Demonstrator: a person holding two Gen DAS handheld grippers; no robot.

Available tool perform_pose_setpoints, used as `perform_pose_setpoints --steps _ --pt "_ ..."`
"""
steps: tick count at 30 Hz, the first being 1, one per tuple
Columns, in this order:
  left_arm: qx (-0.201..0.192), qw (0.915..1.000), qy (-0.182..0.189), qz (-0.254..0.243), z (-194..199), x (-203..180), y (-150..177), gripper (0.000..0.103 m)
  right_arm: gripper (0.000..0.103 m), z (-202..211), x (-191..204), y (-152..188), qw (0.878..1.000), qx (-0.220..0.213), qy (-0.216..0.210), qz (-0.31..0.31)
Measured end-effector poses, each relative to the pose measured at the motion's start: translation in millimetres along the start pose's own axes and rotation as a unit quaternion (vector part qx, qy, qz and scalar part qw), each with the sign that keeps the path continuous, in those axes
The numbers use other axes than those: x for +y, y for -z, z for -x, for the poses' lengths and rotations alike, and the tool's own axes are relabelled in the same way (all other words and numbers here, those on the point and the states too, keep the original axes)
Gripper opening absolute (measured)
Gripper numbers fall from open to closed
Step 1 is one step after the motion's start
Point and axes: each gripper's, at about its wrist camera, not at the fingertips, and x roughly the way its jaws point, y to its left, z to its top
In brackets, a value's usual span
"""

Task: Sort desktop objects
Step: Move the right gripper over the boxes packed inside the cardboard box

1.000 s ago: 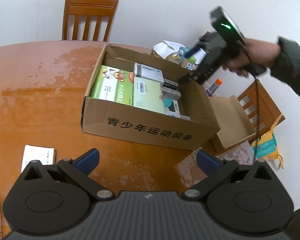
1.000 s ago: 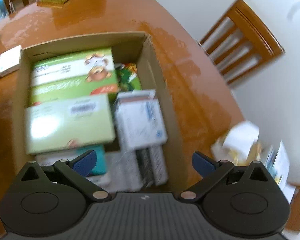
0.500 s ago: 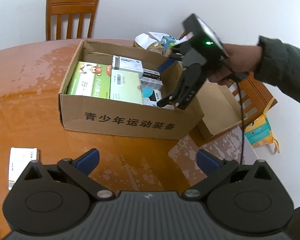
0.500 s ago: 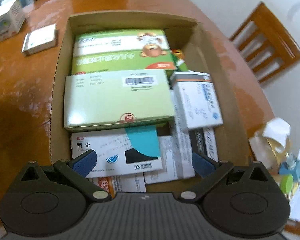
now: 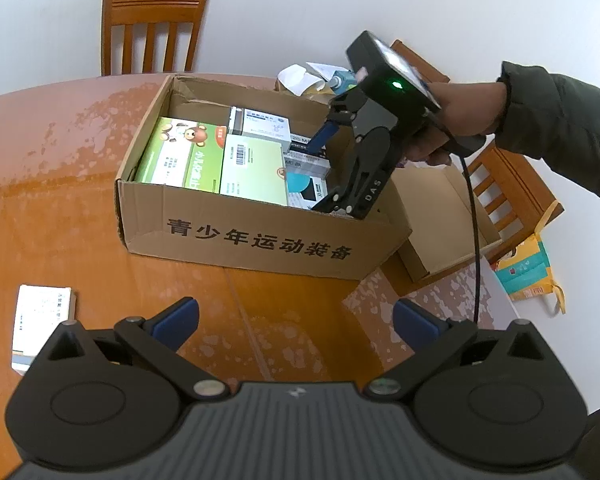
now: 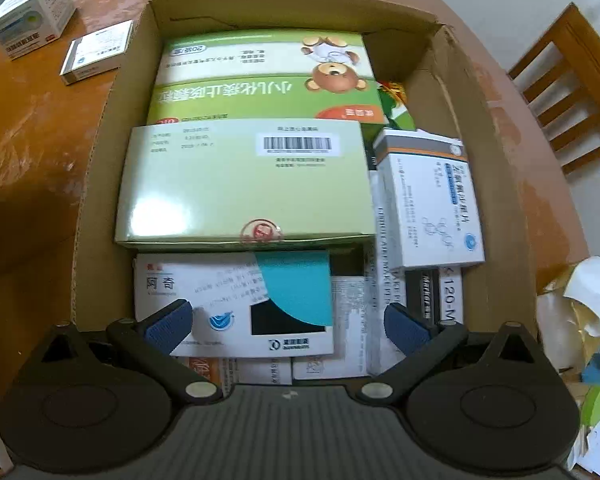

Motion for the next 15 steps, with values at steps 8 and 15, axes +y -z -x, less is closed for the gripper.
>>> perform_pose_setpoints --steps 8,15 --pt "0.003 1.0 0.006 -0.005 -7 -8 -2 0.103 0.103 10 9 13 0.996 -0.036 0.08 -0.018" --pt "0.007 0.9999 0.006 -0.008 -10 -12 -2 0.103 0.103 0 22 20 0.992 -0.025 0.121 0.032"
